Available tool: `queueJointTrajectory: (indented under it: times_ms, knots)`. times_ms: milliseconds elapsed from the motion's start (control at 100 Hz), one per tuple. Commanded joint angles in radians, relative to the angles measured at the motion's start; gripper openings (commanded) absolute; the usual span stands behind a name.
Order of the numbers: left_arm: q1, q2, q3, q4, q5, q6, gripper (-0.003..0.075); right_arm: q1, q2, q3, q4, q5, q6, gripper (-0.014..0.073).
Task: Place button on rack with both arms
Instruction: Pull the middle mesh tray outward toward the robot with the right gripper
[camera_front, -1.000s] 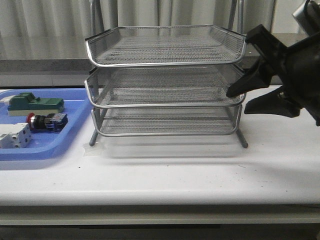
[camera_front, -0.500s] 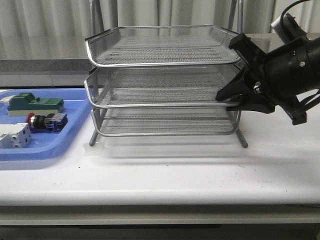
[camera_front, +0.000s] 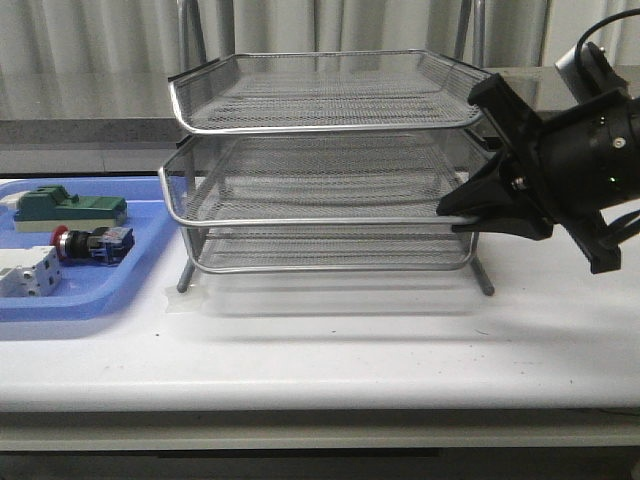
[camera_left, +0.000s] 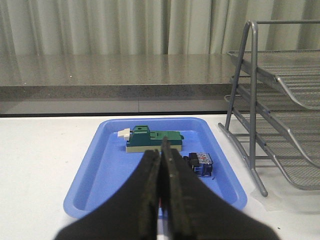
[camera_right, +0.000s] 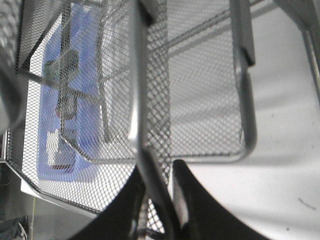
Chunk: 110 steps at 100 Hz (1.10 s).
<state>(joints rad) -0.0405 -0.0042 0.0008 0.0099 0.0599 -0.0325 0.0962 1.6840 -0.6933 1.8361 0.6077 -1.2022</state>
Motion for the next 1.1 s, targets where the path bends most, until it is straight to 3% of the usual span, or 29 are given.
queueJointTrajectory:
  times_ms: [0,330,650,770,960,1030,1090]
  knots:
    - [0.003,-0.033,0.044,-0.010,-0.079,-0.010,-0.0020,0.001,-0.054,0.045,0.026,0.033,-0.059,-0.0068]
    - [0.003,-0.033,0.044,-0.010,-0.079,-0.010,-0.0020,0.001,-0.213,0.246,0.027,0.030,-0.085,-0.0068]
    - [0.003,-0.033,0.044,-0.010,-0.079,-0.010,-0.0020,0.001,-0.295,0.316,0.027,0.022,-0.101,-0.0060]
    - [0.003,-0.033,0.044,-0.010,-0.079,-0.010,-0.0020,0.001,-0.314,0.316,0.027,0.023,-0.101,0.0055]
    - [0.003,-0.033,0.044,-0.010,-0.079,-0.010,-0.0020,0.001,-0.348,0.316,0.027,0.032,-0.101,0.0393]
    - [0.003,-0.033,0.044,-0.010,-0.079,-0.010,-0.0020,0.001,-0.364,0.316,0.026,0.031,-0.101,0.0455]
    - [0.003,-0.033,0.044,-0.010,-0.079,-0.010,-0.0020,0.001,-0.381,0.316,0.018,0.027,-0.101,0.0455]
